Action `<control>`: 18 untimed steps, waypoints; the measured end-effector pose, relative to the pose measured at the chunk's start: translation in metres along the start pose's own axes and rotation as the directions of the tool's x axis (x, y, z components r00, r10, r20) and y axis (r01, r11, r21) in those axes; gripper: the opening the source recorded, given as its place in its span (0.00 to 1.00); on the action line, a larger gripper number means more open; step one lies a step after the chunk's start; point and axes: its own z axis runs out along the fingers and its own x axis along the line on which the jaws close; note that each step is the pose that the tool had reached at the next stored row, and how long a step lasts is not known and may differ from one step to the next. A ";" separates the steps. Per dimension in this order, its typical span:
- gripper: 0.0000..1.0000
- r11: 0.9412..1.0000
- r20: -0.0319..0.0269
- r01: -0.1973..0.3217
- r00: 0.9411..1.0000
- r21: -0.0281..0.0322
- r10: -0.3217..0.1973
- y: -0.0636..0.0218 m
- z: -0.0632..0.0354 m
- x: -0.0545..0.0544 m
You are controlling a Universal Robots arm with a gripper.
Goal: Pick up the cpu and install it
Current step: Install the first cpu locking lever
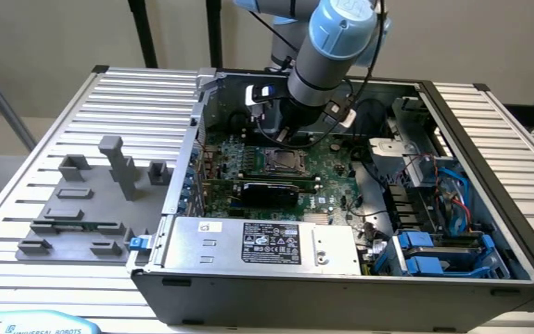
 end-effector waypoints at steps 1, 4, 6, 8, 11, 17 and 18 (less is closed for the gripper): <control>0.11 1.000 0.000 0.000 1.000 0.000 0.000 0.0006 0.0001 0.000; 0.11 1.000 0.000 -0.001 1.000 0.000 0.001 0.0021 0.0003 0.001; 0.11 1.000 0.000 -0.001 1.000 0.000 0.001 0.0030 0.0003 0.001; 0.11 1.000 0.000 -0.002 1.000 0.000 0.002 0.0035 0.0003 0.002; 0.11 1.000 -0.001 -0.002 1.000 0.000 0.002 0.0040 0.0004 0.002; 0.11 1.000 -0.001 -0.001 1.000 0.000 0.001 0.0047 0.0000 0.001; 0.11 1.000 0.000 -0.002 1.000 0.000 0.002 0.0047 -0.0001 0.001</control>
